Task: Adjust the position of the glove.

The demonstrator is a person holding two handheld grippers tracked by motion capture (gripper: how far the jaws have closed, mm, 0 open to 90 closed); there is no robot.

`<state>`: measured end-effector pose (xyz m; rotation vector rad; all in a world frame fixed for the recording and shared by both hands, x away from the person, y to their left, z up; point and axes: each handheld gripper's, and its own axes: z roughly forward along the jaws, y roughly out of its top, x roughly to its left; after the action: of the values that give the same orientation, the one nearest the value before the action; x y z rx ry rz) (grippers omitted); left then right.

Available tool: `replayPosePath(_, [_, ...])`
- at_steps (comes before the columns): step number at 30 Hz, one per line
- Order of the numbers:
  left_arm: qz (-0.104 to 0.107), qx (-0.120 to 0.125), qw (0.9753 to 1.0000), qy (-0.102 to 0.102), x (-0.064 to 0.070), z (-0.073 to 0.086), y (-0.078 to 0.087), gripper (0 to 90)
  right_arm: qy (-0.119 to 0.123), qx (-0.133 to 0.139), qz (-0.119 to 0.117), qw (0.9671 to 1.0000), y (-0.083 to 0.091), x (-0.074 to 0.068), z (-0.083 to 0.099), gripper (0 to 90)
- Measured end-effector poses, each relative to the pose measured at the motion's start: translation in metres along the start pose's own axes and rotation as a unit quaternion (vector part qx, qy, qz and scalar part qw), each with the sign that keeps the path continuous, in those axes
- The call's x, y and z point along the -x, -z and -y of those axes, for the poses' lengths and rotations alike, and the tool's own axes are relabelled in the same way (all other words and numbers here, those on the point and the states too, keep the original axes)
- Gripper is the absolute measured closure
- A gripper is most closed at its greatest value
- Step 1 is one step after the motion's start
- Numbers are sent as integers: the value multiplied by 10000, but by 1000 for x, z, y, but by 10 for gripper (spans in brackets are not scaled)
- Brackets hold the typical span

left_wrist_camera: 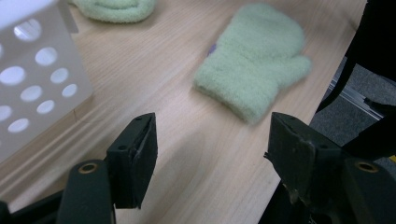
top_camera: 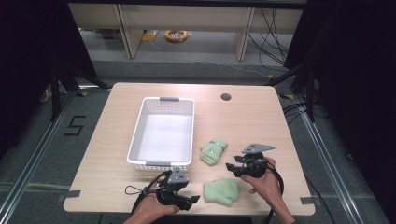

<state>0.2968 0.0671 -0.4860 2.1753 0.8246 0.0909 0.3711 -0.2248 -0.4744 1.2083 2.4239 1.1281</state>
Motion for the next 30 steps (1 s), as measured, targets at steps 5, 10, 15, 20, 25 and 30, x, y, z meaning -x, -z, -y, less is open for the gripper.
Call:
replayPosePath(5, [-5,2,10000,32,0,5,2,317,-106,9,49,9999,-14,-3,-23,493])
replayPosePath(10, [-12,-19,10000,35,-1,10,5,315,-245,-89,132,9996,-39,-2,-46,512])
replayPosePath(15, [-9,11,10000,86,-1,12,5,315,-424,-280,218,9985,-55,1,-56,532])
replayPosePath(20, [-20,0,10000,75,-2,12,7,314,-676,-527,304,9959,-68,1,-62,543])
replayPosePath(25, [-62,-14,9999,86,-2,13,6,313,-536,-664,438,9954,-81,4,-58,541])
replayPosePath(30, [-10,-72,9999,86,-2,14,4,312,-543,-652,354,9958,-83,8,-55,544])
